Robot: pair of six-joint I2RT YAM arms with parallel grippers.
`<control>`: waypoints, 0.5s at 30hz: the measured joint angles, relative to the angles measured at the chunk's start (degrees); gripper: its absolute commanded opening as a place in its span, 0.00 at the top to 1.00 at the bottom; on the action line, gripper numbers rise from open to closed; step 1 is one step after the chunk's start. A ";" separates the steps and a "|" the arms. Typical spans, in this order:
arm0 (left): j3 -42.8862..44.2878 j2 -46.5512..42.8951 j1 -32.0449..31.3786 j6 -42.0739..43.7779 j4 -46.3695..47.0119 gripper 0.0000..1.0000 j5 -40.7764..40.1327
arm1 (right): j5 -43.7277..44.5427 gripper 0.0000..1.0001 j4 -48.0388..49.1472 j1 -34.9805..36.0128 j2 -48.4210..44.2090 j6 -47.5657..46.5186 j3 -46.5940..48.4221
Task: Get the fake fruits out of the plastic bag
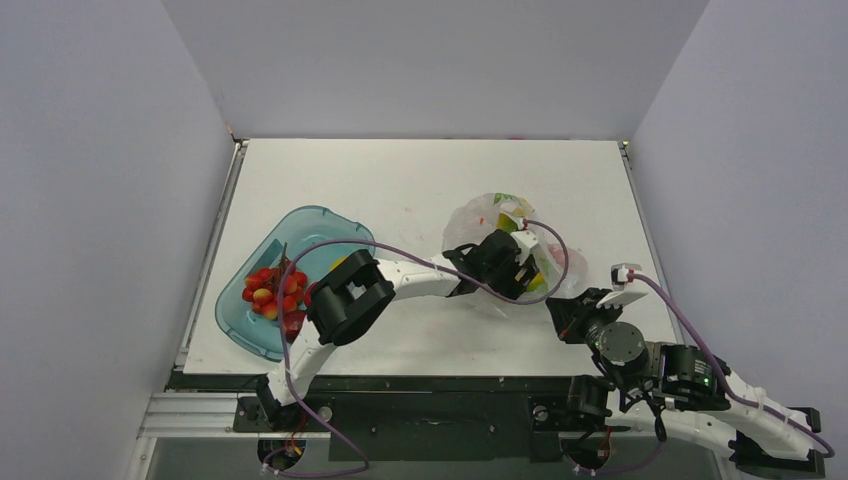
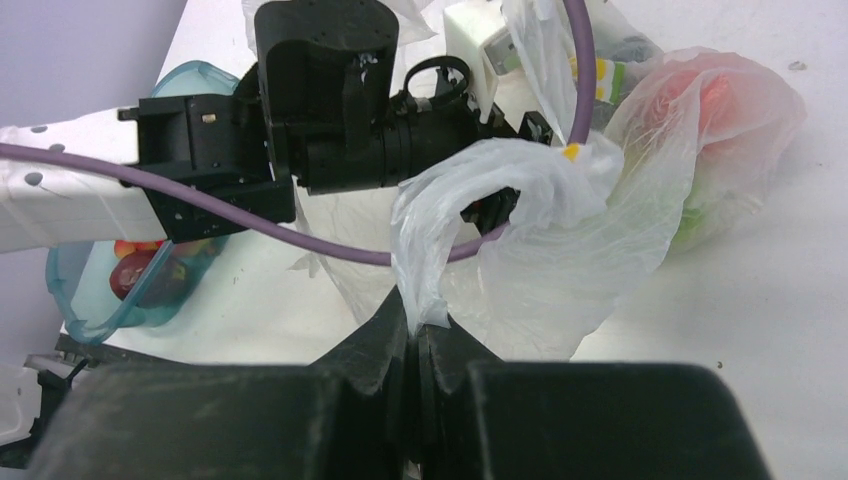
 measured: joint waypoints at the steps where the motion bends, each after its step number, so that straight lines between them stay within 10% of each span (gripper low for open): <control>1: 0.02 0.17 -0.33 0.46 0.04 0.28 -0.94 | 0.13 1.00 -0.02 0.00 -0.09 0.04 -0.17; 15: 0.98 0.85 -1.84 4.85 -3.02 0.65 -6.45 | 0.46 1.00 -0.07 0.24 3.37 0.50 -0.79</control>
